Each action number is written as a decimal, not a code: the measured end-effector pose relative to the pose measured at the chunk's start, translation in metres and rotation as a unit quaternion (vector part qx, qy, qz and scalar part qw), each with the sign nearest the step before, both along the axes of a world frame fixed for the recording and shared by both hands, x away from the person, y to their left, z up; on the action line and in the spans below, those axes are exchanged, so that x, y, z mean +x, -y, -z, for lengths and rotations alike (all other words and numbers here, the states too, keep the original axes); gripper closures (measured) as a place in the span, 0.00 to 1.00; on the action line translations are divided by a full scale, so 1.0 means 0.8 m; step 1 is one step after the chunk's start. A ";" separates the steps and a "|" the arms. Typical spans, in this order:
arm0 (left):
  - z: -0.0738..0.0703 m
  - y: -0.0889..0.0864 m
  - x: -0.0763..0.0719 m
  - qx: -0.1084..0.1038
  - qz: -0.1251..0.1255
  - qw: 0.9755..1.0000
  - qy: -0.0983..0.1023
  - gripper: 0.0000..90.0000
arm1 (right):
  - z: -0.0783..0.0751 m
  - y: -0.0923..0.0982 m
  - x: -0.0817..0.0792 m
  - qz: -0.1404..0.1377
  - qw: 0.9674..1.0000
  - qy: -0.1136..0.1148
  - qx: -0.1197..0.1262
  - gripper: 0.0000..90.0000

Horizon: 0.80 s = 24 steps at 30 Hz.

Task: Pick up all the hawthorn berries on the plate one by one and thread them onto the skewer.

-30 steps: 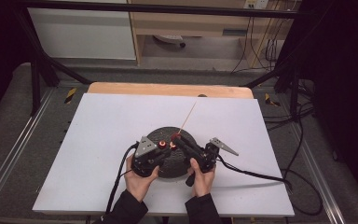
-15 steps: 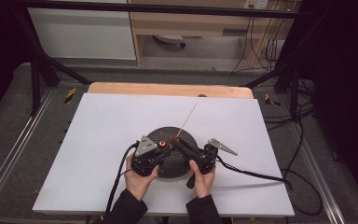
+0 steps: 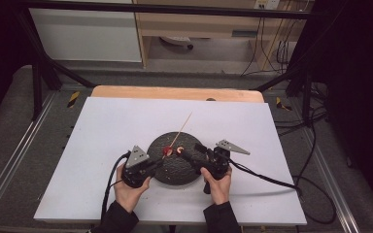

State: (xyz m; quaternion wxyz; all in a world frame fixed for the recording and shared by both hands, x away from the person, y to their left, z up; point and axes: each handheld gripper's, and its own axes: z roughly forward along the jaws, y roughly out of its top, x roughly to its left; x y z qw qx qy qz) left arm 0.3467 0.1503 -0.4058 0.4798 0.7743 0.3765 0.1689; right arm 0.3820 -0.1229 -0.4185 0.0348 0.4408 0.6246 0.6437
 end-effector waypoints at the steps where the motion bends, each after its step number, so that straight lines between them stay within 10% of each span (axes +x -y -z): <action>1: 0.001 -0.005 -0.001 0.002 -0.001 1.000 -0.001 0.98 | 0.001 0.002 0.001 -0.002 1.000 -0.002 -0.008 0.11; 24: 0.032 -0.093 -0.036 0.034 -0.002 0.999 -0.017 0.98 | 0.009 0.015 0.006 -0.050 0.988 -0.013 -0.146 0.05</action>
